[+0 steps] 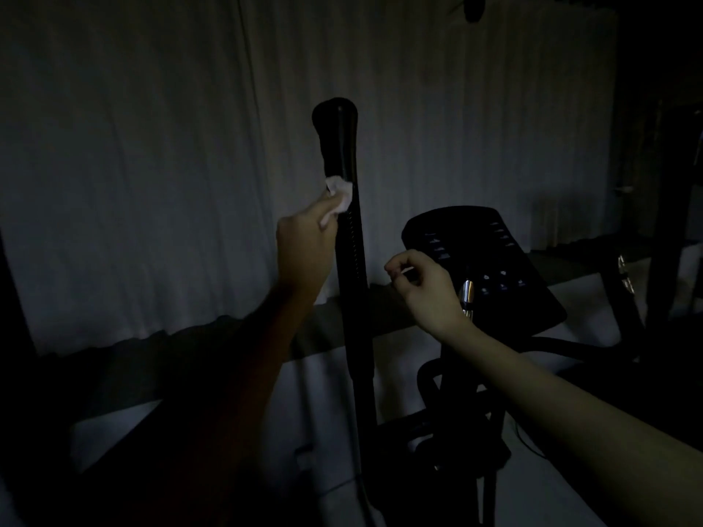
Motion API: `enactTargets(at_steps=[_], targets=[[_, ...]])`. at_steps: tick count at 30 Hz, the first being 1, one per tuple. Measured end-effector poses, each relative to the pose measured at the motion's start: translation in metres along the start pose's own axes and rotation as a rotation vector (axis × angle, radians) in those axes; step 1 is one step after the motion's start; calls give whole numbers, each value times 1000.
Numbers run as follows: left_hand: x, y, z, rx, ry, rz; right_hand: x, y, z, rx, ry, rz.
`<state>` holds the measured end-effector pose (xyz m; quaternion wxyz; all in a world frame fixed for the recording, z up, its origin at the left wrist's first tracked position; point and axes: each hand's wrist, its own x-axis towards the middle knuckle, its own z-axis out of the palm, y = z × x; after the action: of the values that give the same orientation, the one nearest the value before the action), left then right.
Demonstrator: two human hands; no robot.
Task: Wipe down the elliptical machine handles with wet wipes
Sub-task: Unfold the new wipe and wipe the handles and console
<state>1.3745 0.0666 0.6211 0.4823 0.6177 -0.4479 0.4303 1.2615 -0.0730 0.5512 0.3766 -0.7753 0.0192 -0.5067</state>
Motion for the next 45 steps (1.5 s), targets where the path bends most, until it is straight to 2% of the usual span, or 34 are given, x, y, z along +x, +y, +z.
enactTargets(at_steps=[3, 5, 9, 15, 18, 20, 22, 25, 28, 31, 35, 37, 39, 43, 45], targets=[[8, 8, -12, 1, -36, 74, 1, 2, 1, -15, -10, 21], [40, 18, -17, 42, 17, 125, 4, 1, 0, -10, -8, 34], [98, 28, -13, 120, 40, 43, 9, -4, -3, -4, -1, 8], [42, 9, -1, 145, -3, 82, 1, 3, -1, -15, -16, 17], [8, -1, -3, 136, -87, 145, -2, 5, 2, -22, -33, 39], [13, -1, -8, 159, -125, 226, -1, 2, 2, -17, -33, 42], [38, 8, -14, 165, -83, 233, 3, -3, 2, -12, -31, 36], [80, 20, -16, 148, 4, 146, 8, -8, 3, -11, -27, 8], [80, 12, -6, 111, 30, 124, 7, -8, 4, -7, -35, 0], [29, -2, 4, 39, 88, 117, 0, -4, 4, -23, -26, 2], [-54, -19, 12, 50, 5, 114, -7, 6, 4, -70, -12, 11], [-69, -19, 11, 8, -26, 120, -7, 8, 4, -91, -14, 13], [-52, -11, 6, -84, -14, 60, -3, 7, 4, -90, -5, 18], [-4, 4, 2, -189, 167, -53, 4, 2, 5, -49, 0, 12], [-13, -3, 9, -151, 122, -86, 2, 2, 4, -44, -4, 2]])
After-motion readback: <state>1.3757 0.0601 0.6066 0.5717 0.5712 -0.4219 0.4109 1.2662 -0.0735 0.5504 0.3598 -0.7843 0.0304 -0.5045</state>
